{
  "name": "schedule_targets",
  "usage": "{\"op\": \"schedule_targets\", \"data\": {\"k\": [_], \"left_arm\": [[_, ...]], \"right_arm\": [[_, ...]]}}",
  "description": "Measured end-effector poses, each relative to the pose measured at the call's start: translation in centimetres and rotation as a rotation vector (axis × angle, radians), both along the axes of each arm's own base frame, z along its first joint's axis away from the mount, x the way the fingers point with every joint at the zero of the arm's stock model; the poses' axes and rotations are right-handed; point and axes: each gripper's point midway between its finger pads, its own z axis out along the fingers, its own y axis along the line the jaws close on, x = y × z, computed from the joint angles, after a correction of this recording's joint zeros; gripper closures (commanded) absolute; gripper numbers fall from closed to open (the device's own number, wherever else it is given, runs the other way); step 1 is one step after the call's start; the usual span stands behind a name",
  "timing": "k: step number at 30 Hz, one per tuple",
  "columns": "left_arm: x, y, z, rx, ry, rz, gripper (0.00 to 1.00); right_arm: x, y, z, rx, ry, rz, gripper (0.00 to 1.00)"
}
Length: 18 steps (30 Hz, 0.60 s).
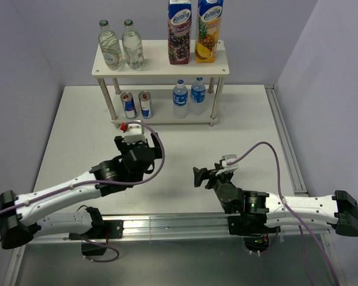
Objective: Place and organize the beverage onto the shelf
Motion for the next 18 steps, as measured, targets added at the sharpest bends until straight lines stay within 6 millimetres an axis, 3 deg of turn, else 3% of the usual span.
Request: {"op": "schedule_targets", "data": {"k": [2,5,8,10,13,18], "left_arm": [[-1.6,0.8,2.6,0.006,0.006,-0.013,0.01],[-3.1,2.2,8.7,-0.078,-0.040,-0.026,0.01],[-4.3,5.1,15.0,-0.213,-0.121,-0.025,0.01],[-5.2,7.3,17.7,-0.276,-0.168,-0.021,0.01],[-6.3,10.4,20.0,-0.322,-0.221,0.000,0.01],[-6.8,12.4,20.3,-0.301,-0.244,0.022,0.01]], "right_arm": [[0.0,0.0,0.0,0.003,0.000,0.000,0.02],[0.0,0.0,0.0,0.002,0.002,-0.001,0.03],[0.0,0.0,-0.2,-0.008,0.007,-0.002,0.03],[0.0,0.0,-0.4,-0.016,0.010,-0.002,0.03],[0.0,0.1,-0.7,-0.032,0.014,-0.003,0.03],[0.0,0.2,-1.1,-0.051,0.018,-0.002,0.03]]}}
